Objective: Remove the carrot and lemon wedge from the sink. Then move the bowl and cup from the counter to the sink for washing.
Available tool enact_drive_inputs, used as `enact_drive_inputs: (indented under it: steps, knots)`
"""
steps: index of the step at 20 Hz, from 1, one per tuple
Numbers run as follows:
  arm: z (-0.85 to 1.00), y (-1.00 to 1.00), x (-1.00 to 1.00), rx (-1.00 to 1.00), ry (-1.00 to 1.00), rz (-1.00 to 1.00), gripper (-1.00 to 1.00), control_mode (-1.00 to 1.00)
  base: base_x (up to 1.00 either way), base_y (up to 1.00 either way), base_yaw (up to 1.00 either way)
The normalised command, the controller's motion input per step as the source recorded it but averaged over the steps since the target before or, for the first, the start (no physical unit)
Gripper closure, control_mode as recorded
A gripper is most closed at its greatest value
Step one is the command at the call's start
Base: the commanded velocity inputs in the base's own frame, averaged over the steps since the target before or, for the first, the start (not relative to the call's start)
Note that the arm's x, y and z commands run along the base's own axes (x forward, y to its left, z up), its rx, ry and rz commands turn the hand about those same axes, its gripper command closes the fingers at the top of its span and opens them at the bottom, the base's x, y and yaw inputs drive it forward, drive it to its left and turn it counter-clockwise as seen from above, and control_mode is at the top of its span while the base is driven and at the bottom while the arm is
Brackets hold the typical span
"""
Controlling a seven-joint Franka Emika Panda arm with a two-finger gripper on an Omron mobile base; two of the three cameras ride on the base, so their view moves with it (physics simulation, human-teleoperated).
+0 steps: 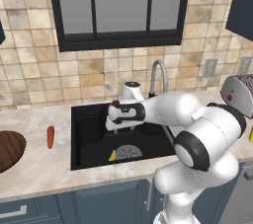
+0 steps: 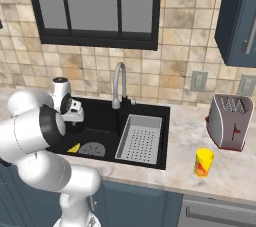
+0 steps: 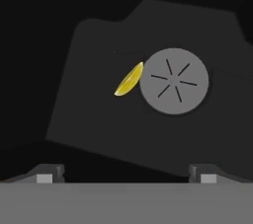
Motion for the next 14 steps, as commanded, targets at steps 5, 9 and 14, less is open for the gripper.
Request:
enact_drive_inputs:
  steps: [5,9,14]
  knots:
    - [-0.16,0.00,0.00,0.02,-0.09,-0.16,-1.00,-1.00,0.00,0.00,0.00]
    - [-0.17,0.00,0.00,0.00,-0.04,-0.23,-1.00,-1.00,0.00,0.00,0.00]
    - [-0.16,0.00,0.02,0.01,0.00,-0.27,-1.00,-1.00,0.00,0.00,0.00]
